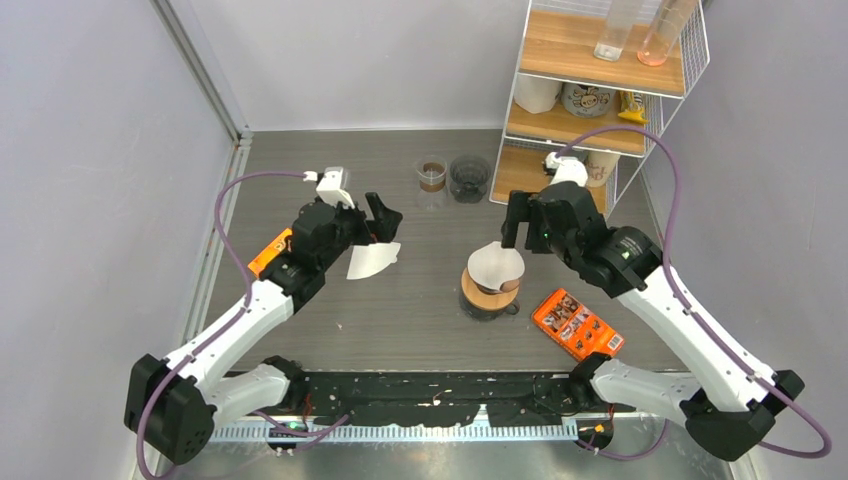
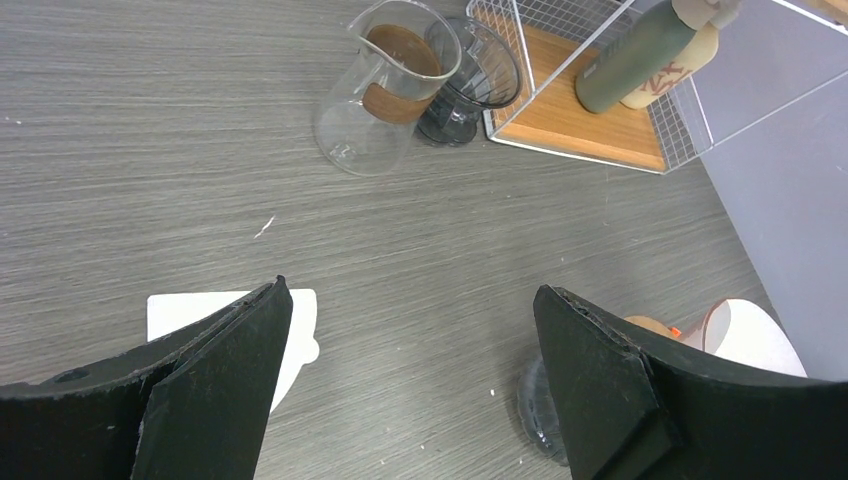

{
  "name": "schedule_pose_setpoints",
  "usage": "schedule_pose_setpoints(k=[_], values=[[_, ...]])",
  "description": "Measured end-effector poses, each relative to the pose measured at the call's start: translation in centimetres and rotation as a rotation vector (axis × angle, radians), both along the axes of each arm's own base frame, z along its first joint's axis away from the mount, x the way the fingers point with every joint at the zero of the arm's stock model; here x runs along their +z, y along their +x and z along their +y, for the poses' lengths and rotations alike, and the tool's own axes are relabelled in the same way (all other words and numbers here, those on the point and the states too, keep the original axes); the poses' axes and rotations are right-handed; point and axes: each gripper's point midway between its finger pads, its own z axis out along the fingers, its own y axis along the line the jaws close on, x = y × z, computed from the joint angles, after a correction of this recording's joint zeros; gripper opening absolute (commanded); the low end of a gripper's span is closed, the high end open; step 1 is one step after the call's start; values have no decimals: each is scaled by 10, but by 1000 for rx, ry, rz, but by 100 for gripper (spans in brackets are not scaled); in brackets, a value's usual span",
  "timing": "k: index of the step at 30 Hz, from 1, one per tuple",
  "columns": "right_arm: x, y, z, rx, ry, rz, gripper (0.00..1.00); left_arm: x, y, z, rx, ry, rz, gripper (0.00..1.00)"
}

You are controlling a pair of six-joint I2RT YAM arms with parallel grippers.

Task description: Place the coffee filter in the dripper

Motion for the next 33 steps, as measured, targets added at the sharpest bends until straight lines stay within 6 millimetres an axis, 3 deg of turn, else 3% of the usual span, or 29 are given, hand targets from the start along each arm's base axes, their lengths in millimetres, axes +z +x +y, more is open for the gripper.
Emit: schedule_pose_setpoints(k=[3, 9, 14, 21, 26, 33], values=[[1, 8, -22, -98, 5, -42, 96, 0, -1, 1, 2, 2, 4, 99], [-21, 27, -63, -272, 16, -69, 96, 1, -6, 11, 39, 15, 14, 100], [-45, 34, -82, -351, 25, -102, 95, -1, -11, 29, 115, 43, 30, 100], [-59, 39, -109, -453, -21, -183, 95, -17, -16, 43, 183, 68, 108, 99], [-77, 36, -125, -511, -61, -194, 95, -25, -13, 41, 193, 74, 156, 100], [-82, 37, -135, -553, -72, -224, 96, -26, 8, 25, 181, 92, 208, 100]])
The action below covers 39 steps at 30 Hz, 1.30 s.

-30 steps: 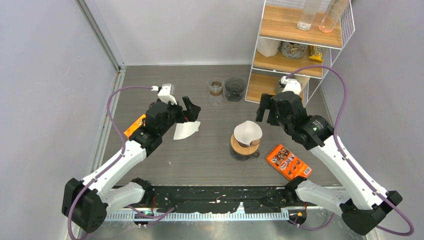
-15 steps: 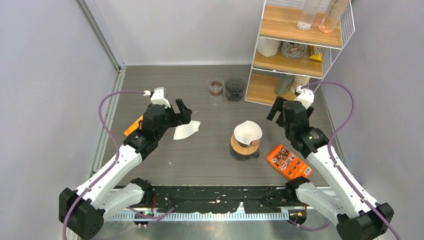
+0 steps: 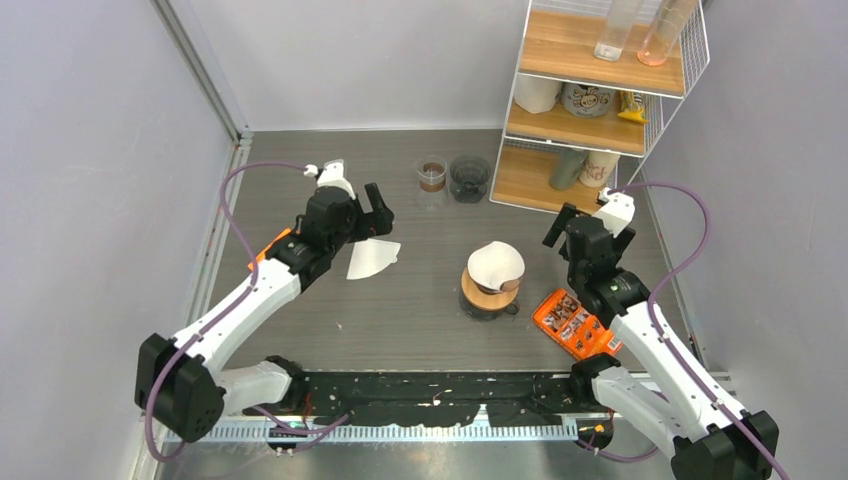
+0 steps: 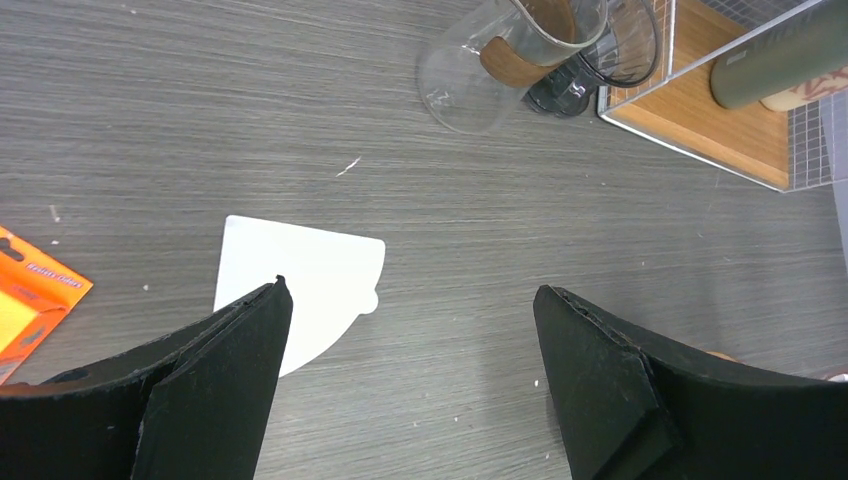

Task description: Place the coffee filter in the dripper

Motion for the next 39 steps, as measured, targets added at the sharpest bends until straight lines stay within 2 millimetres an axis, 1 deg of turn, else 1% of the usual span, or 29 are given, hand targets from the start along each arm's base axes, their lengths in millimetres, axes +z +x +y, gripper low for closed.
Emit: schedule_pose_setpoints(k=[4, 9, 17, 24, 29, 33, 36, 39], values=[[1, 3, 1, 5, 2, -17, 95, -5, 10, -9, -15, 6, 28, 100], [4, 7, 3, 11, 13, -42, 95, -11, 19, -14, -15, 18, 50, 100], [1, 8, 4, 15, 14, -43, 95, 6, 67, -46, -35, -1, 38, 99], [-7, 12, 7, 23, 8, -19, 95, 7, 95, -72, -78, -24, 45, 100], [-8, 13, 8, 30, 6, -13, 96, 0, 104, -86, -113, -45, 55, 100], [-8, 13, 8, 32, 3, -12, 96, 1, 107, -108, -206, -103, 36, 100], [-8, 13, 7, 33, 1, -12, 96, 2, 112, -132, -312, -139, 6, 100], [-8, 13, 8, 34, 0, -11, 95, -6, 115, -153, -407, -150, 1, 100]])
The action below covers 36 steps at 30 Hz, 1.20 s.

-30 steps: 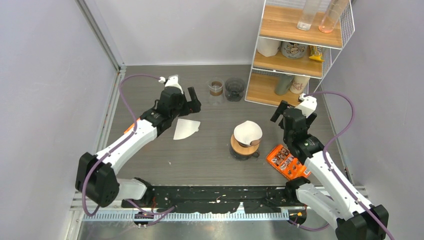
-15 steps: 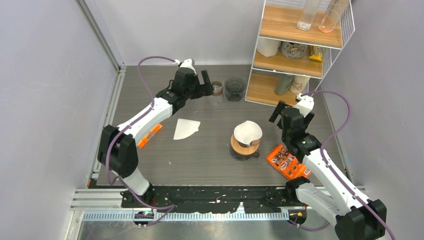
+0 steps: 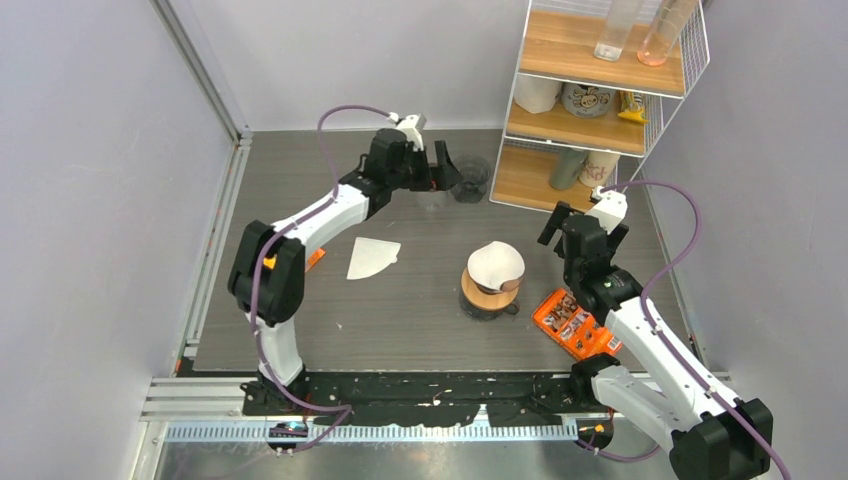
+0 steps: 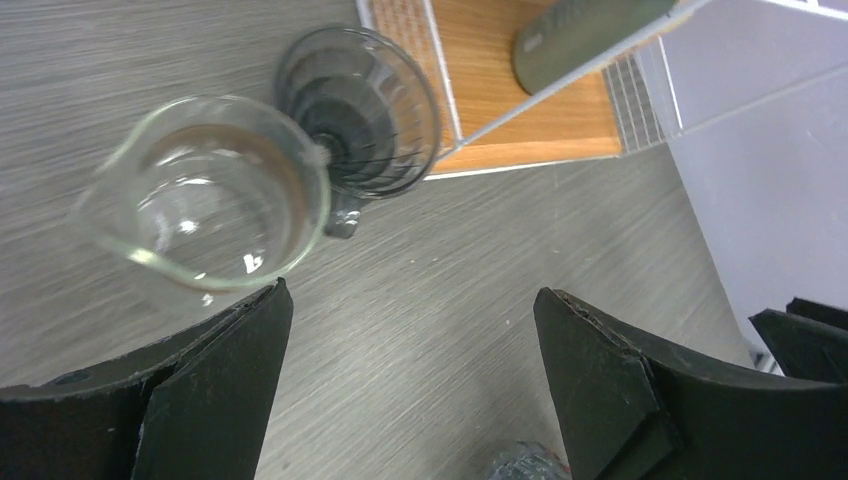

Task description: Place the coffee filter in the dripper

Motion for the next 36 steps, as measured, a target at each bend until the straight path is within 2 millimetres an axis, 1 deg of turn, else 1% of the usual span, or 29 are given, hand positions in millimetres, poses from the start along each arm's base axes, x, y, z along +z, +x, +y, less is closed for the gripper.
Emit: schedule_pose_setpoints(k=[3, 5, 7, 12, 16, 18, 22, 26, 31, 36], values=[[0, 0, 0, 1, -1, -1, 95, -12, 2, -21, -94, -5, -1, 99], [0, 0, 0, 2, -1, -2, 95, -20, 2, -30, -131, 0, 4, 97], [0, 1, 0, 2, -1, -1, 95, -26, 6, -37, -157, 10, 1, 95], [-4, 2, 1, 4, -7, 12, 95, -35, 17, -52, -186, 32, -10, 94], [-4, 2, 1, 4, -8, 14, 95, -50, 20, -55, -176, 66, 7, 93], [-4, 2, 1, 4, -8, 14, 95, -59, 21, -52, -156, 91, 23, 93], [-4, 2, 1, 4, -8, 16, 96, -71, 24, -46, -114, 141, 34, 91], [-5, 2, 1, 4, -10, 19, 95, -76, 28, -45, -93, 176, 32, 87], [-6, 2, 1, 4, -10, 20, 95, -79, 38, -51, -84, 184, 36, 84], [-6, 2, 1, 4, -10, 19, 95, -88, 37, -53, -80, 170, 69, 83]])
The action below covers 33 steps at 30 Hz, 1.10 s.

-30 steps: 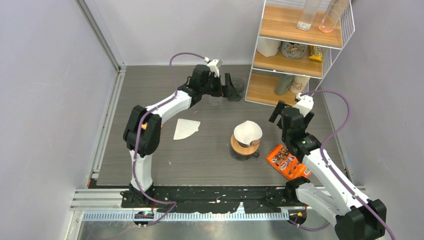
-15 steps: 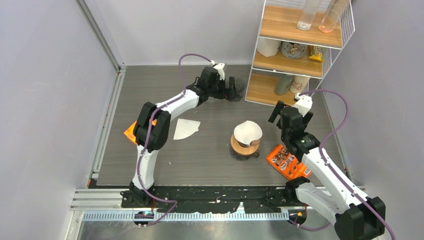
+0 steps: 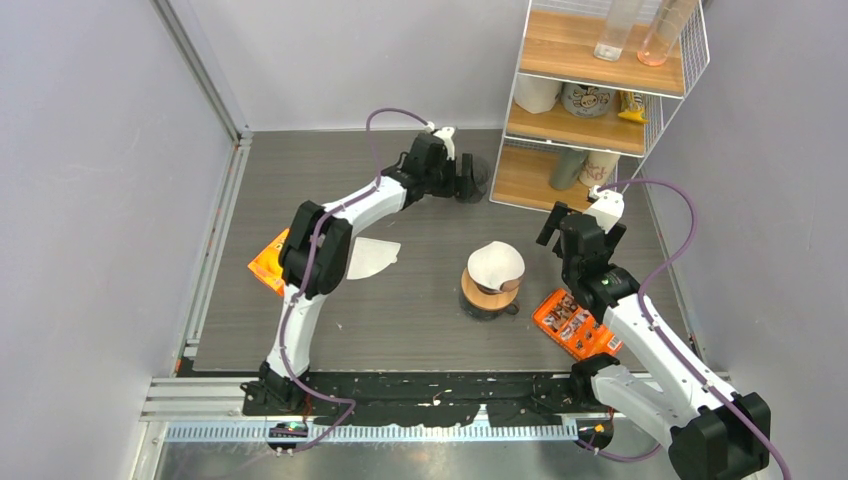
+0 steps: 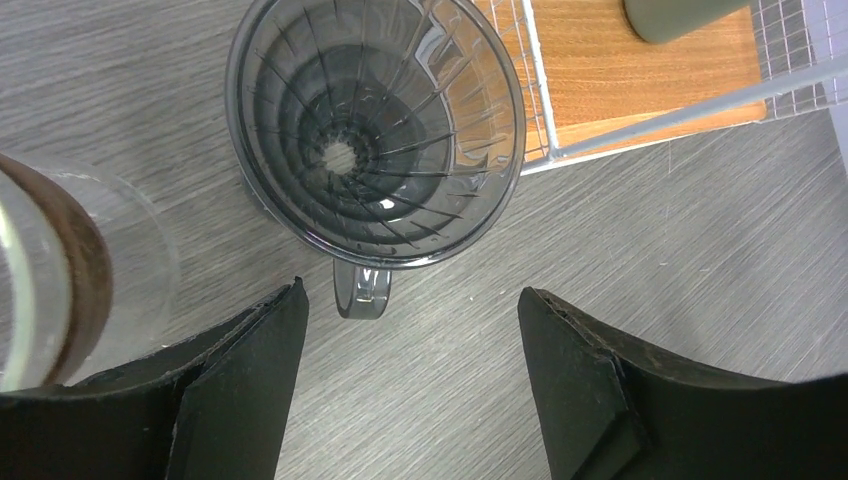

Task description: Place the coffee filter in the dripper

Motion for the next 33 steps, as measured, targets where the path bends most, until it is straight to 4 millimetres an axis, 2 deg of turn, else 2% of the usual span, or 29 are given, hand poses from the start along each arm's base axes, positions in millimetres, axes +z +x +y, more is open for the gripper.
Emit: schedule_pose_setpoints(k=[10, 21, 27, 33], values=[[0, 0, 0, 0, 0, 0, 95, -12, 5, -8, 23, -33, 46, 77], [0, 0, 0, 0, 0, 0, 96, -8, 7, -13, 22, -60, 49, 52], [0, 0, 0, 0, 0, 0, 95, -11, 7, -12, 39, -35, 44, 51], [0, 0, 0, 0, -1, 0, 95, -11, 4, -14, 42, -14, 47, 40]])
